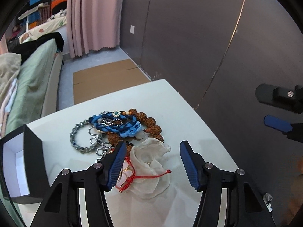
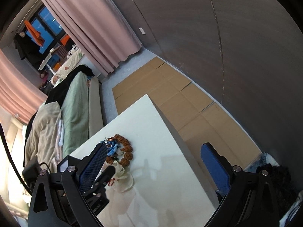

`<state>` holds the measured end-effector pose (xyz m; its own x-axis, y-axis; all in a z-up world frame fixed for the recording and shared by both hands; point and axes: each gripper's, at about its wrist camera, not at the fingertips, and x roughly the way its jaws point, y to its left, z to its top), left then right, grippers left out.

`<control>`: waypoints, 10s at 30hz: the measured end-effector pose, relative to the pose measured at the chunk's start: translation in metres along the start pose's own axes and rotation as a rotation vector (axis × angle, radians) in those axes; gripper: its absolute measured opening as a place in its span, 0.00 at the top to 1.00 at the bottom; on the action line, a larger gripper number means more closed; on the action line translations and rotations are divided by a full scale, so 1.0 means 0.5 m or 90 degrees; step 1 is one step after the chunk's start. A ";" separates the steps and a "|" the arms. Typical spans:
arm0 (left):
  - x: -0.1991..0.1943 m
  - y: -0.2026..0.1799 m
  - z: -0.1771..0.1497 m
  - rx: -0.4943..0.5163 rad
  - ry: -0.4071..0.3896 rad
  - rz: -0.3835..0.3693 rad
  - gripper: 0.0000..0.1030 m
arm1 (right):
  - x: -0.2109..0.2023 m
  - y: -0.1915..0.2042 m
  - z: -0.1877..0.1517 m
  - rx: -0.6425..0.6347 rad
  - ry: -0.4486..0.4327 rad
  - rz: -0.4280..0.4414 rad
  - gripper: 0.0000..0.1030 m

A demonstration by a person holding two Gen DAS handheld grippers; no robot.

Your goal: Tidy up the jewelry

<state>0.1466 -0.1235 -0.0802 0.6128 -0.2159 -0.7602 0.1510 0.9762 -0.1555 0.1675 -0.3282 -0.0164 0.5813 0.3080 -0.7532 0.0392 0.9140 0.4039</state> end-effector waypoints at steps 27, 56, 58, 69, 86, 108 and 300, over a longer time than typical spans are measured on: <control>-0.126 0.137 0.009 -0.098 -0.087 -0.035 1.00 | 0.075 0.094 -0.055 -0.065 0.086 0.048 0.28; -0.224 0.239 -0.025 -0.151 -0.128 -0.014 1.00 | 0.241 0.192 -0.148 -0.089 0.227 0.045 0.85; -0.229 0.241 -0.028 -0.152 -0.129 -0.012 1.00 | 0.238 0.194 -0.149 -0.093 0.217 0.040 0.93; -0.266 0.267 -0.048 -0.163 -0.145 0.005 1.00 | 0.149 0.192 -0.137 -0.086 0.142 0.090 0.96; -0.287 0.377 -0.052 -0.239 -0.169 0.034 1.00 | 0.099 0.308 -0.143 -0.129 0.091 0.231 0.96; -0.274 0.486 -0.041 -0.349 -0.165 0.071 0.30 | 0.169 0.451 -0.170 -0.191 0.147 0.297 0.96; 0.021 0.163 -0.041 -0.086 0.078 0.032 0.43 | 0.093 0.037 -0.023 0.085 0.112 0.139 0.43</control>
<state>0.1495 -0.0460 -0.1140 0.5170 -0.1706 -0.8388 0.0114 0.9812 -0.1925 0.1861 -0.2940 -0.0499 0.4391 0.5445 -0.7147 0.0422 0.7821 0.6217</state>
